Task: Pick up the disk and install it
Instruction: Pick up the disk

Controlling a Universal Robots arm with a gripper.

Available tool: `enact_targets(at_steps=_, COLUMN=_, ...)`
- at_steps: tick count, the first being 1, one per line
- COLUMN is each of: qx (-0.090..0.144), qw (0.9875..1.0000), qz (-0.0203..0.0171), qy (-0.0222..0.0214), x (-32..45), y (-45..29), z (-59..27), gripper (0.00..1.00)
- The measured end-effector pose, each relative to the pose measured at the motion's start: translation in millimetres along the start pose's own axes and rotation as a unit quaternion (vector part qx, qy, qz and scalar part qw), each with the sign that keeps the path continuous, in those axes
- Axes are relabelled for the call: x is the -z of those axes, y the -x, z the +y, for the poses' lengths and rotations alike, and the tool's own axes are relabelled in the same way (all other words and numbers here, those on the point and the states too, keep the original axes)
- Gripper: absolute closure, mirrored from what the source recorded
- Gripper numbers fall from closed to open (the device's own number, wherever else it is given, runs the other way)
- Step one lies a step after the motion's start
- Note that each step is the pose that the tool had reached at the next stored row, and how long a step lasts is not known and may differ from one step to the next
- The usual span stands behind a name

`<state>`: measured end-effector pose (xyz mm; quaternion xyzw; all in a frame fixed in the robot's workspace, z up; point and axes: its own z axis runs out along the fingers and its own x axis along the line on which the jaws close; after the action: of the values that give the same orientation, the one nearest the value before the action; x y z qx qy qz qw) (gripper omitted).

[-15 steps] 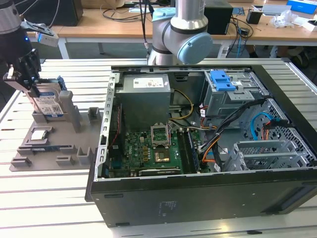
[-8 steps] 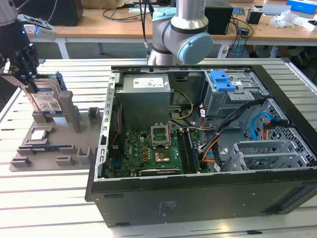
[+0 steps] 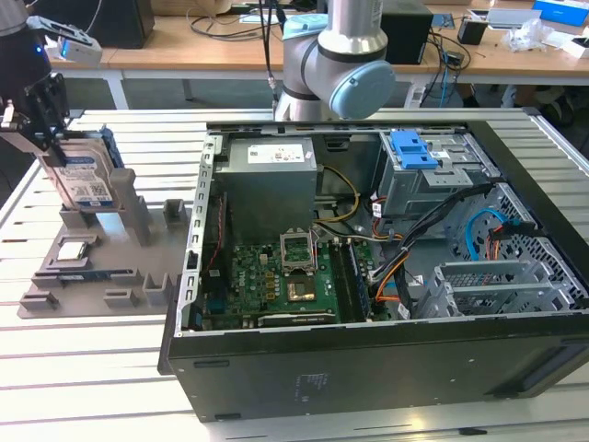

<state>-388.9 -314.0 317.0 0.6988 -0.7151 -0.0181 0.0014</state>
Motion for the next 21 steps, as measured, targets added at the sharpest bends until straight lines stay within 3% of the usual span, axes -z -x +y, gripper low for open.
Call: enact_targets(at_steps=21, qx=0.0, qw=1.0, qz=0.0, qy=0.0, x=24.5, y=0.6, z=0.7, gripper=0.63)
